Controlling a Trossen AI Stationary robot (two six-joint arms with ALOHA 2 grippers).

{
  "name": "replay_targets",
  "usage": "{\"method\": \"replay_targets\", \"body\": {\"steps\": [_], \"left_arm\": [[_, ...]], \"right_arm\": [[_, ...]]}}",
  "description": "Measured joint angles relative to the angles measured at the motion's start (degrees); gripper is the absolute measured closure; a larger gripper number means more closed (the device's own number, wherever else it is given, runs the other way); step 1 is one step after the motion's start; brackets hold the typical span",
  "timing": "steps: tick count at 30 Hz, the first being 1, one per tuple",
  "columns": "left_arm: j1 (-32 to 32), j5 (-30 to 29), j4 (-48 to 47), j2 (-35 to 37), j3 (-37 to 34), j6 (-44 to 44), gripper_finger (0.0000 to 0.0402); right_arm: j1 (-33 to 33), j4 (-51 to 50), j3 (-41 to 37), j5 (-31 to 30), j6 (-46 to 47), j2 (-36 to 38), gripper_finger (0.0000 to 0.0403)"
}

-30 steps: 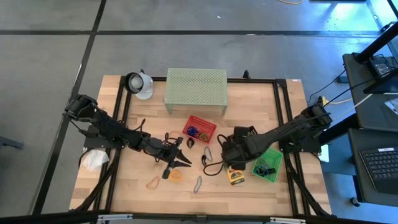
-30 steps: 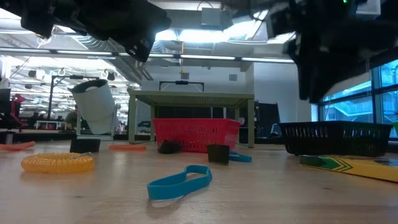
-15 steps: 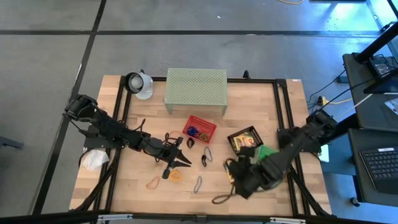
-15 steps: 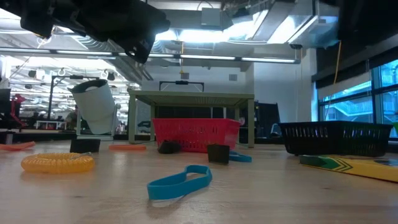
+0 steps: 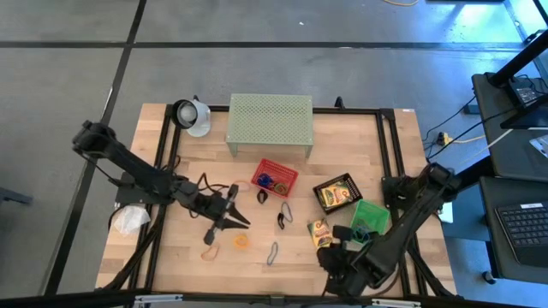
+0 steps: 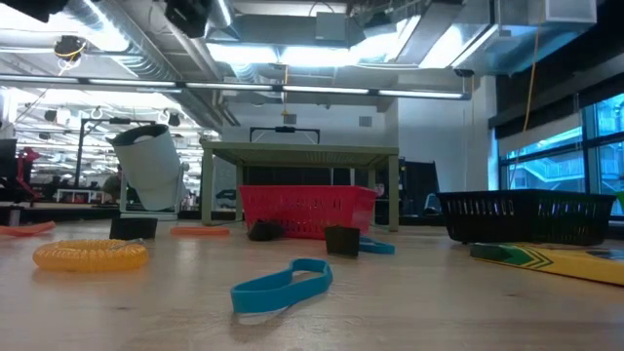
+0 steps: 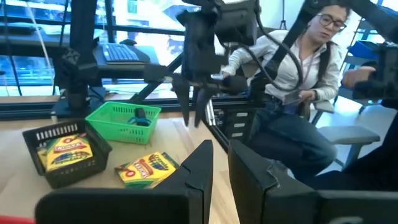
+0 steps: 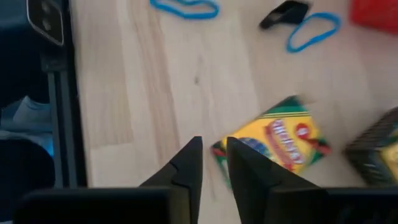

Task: Pick & Place Office Desk Supplies
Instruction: Put the crayon box into the black bin

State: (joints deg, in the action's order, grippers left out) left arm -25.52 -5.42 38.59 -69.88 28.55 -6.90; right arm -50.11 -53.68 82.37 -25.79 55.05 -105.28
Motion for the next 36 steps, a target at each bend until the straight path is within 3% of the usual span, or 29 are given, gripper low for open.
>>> {"method": "replay_targets", "body": {"steps": [26, 36], "left_arm": [[0.0, -1.0, -0.3, 1.9, -2.6, -0.9, 0.0357], [0.0, -0.9, -0.7, 1.9, -2.6, -0.9, 0.0359]], "right_arm": [[0.0, 1.3, -0.1, 4.6, 1.3, -13.4, 0.034], [0.3, 0.6, -0.1, 2.4, 1.2, -14.5, 0.034]]}}
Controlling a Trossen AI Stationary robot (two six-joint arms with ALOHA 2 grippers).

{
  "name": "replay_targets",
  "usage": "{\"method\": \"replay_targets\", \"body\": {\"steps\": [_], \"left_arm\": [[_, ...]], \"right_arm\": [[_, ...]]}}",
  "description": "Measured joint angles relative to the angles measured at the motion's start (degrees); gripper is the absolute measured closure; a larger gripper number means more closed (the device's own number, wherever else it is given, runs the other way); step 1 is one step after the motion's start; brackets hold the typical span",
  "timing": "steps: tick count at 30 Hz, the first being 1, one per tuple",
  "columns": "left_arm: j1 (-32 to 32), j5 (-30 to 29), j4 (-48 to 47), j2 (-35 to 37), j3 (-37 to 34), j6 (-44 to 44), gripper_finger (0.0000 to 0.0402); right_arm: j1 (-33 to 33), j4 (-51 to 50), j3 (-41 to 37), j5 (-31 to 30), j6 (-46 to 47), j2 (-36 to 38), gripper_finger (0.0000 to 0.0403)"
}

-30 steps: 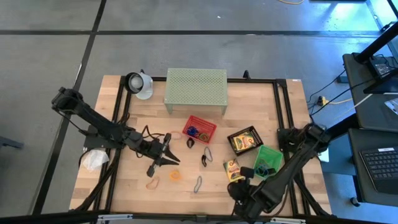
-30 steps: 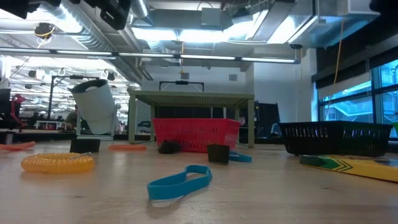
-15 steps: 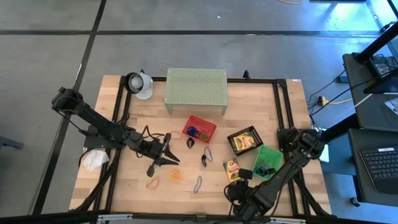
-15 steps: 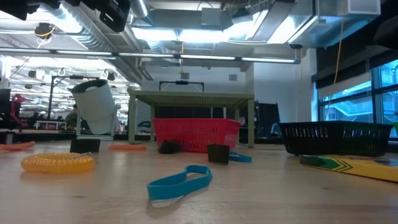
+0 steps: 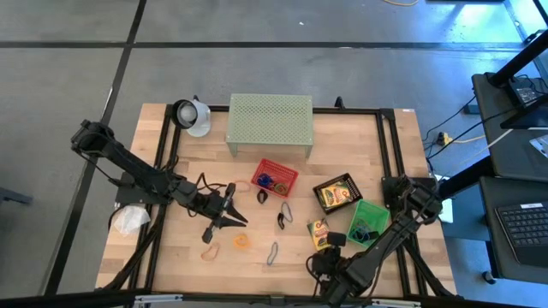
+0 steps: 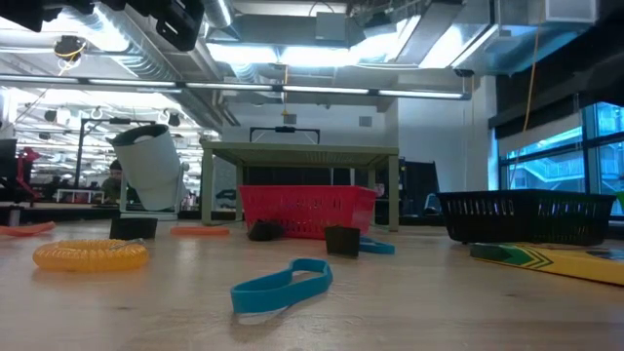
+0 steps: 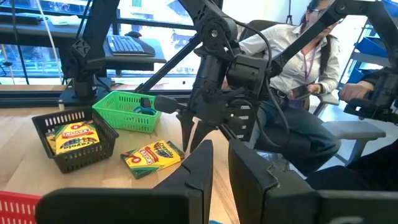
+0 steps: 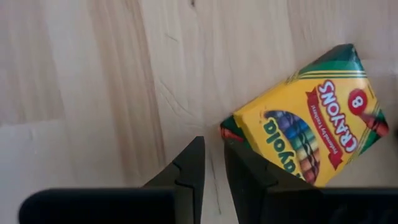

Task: Pick & Place Office Desk Supplies
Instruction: Put the crayon box into the black bin

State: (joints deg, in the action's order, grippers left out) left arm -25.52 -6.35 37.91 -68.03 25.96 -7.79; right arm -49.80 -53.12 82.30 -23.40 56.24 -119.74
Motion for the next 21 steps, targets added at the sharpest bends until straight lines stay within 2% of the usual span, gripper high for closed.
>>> {"method": "replay_targets", "body": {"steps": [13, 21], "left_arm": [[0.0, 0.0, 0.0, 0.0, 0.0, 0.0, 0.0359], [0.0, 0.0, 0.0, 0.0, 0.0, 0.0, 0.0359]], "right_arm": [[1.0, -0.4, 0.2, 2.1, -2.7, -1.8, 0.034], [1.0, -0.7, 0.2, -0.7, -2.7, -2.4, 0.034]]}}
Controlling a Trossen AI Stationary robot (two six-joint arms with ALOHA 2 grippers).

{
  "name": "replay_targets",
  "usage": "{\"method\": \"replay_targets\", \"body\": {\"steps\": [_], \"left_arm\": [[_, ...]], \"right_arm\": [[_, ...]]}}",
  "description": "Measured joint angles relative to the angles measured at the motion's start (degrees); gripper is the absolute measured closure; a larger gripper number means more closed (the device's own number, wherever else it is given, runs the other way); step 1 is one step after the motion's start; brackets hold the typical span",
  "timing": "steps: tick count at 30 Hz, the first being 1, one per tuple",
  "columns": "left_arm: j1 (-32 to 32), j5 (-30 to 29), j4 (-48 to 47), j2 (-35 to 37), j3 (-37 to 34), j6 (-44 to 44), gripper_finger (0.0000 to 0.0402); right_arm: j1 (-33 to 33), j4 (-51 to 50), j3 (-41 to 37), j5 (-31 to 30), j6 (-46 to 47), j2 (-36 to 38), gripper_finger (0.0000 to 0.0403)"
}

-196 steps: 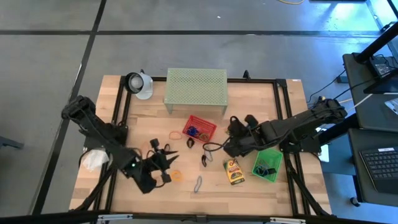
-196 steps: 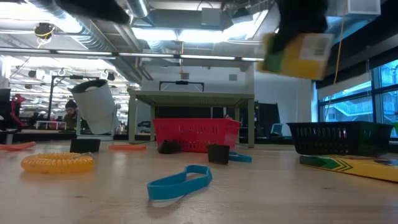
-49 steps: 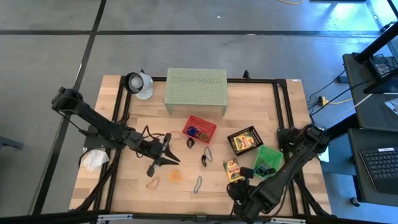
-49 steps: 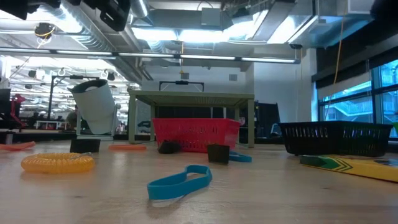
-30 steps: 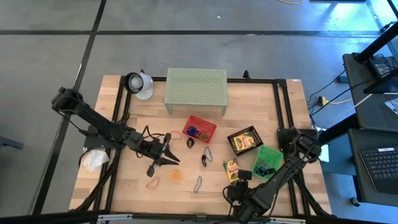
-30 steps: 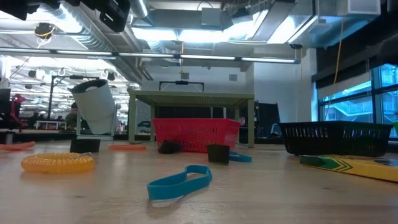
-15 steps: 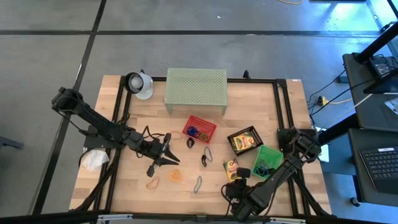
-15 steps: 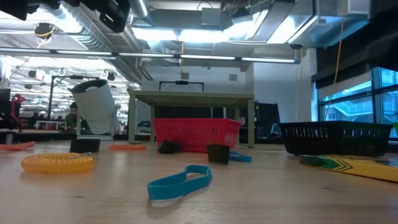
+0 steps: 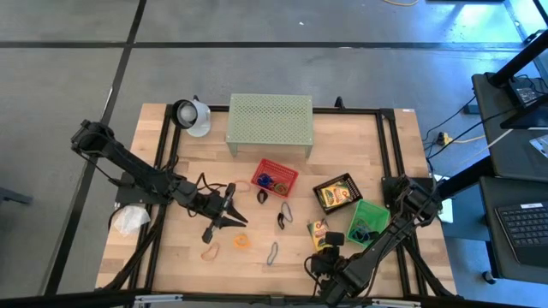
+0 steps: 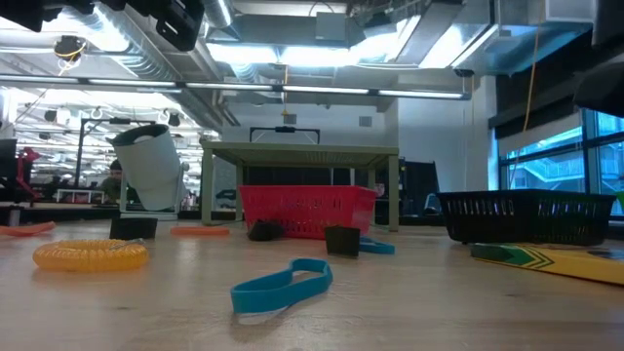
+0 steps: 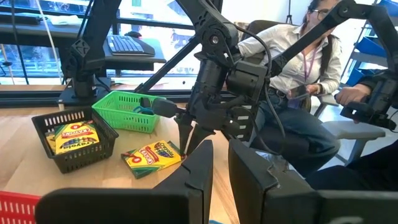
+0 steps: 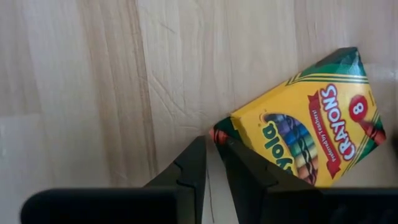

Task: Pick & Place Office Desk Supplies
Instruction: Put the crayon box into the black bin

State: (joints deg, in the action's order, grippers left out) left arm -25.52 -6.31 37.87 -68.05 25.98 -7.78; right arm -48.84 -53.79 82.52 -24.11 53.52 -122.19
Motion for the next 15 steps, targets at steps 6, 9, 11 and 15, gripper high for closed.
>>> {"method": "replay_targets", "body": {"steps": [6, 9, 11, 15], "left_arm": [[0.0, 0.0, 0.0, 0.0, 0.0, 0.0, 0.0359], [0.0, 0.0, 0.0, 0.0, 0.0, 0.0, 0.0359], [0.0, 0.5, 0.0, 0.0, 0.0, 0.0, 0.0359], [0.0, 1.5, 0.0, 0.0, 0.0, 0.0, 0.0359]], "right_arm": [[0.4, -0.4, 0.0, -0.1, 0.0, -0.1, 0.034], [0.6, -0.5, -0.1, -0.3, 0.0, -0.1, 0.034], [0.8, -0.6, -0.1, -0.3, 0.0, -0.1, 0.034], [1.0, -0.6, -0.1, -0.4, -0.2, -0.2, 0.0346]]}}
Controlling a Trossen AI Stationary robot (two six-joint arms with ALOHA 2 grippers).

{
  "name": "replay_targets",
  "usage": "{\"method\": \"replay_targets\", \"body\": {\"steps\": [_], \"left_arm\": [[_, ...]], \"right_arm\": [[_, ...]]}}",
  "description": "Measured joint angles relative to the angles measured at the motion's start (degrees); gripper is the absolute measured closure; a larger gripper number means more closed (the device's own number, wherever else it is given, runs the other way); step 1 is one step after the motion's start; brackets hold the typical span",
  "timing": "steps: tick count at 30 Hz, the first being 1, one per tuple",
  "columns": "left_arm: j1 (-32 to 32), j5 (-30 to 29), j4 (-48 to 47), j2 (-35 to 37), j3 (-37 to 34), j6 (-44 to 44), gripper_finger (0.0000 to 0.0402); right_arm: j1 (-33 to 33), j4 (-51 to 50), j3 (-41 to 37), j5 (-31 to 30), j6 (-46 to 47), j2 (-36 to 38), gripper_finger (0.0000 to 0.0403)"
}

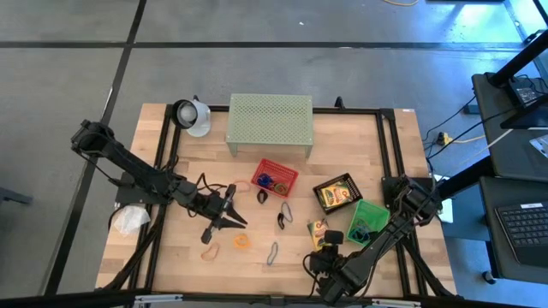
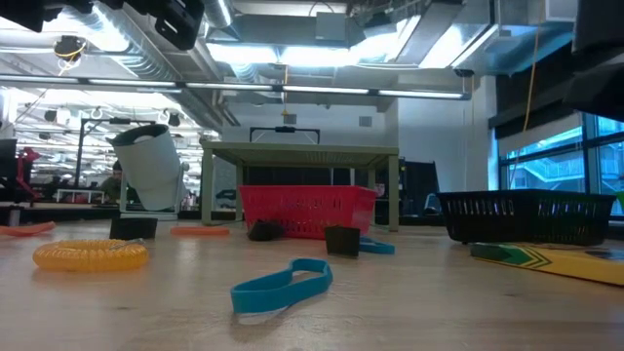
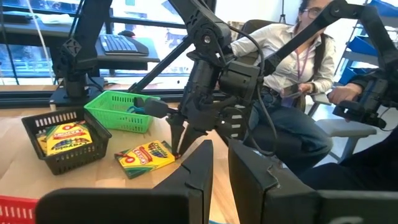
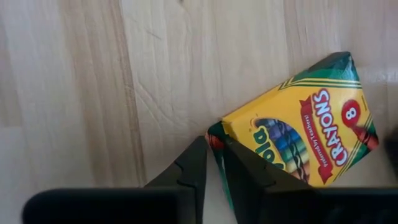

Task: Pick & Place Office Desk Supplies
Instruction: Put the crayon box into the black bin

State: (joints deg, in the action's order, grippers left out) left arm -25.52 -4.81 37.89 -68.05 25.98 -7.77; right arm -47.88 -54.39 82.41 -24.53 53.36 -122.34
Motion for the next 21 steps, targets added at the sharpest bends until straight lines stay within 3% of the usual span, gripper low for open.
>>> {"method": "replay_targets", "body": {"steps": [6, 17, 21], "left_arm": [[0.0, 0.0, 0.0, 0.0, 0.0, 0.0, 0.0359], [0.0, 0.0, 0.0, 0.0, 0.0, 0.0, 0.0359], [0.0, 0.0, 0.0, 0.0, 0.0, 0.0, 0.0359]], "right_arm": [[0.0, 0.2, 0.0, -0.1, -0.7, -0.1, 0.0394], [0.1, -0.7, 0.4, 0.3, 2.2, 0.4, 0.0401], [0.2, -5.8, 3.3, -0.6, 3.3, 0.9, 0.0402]]}}
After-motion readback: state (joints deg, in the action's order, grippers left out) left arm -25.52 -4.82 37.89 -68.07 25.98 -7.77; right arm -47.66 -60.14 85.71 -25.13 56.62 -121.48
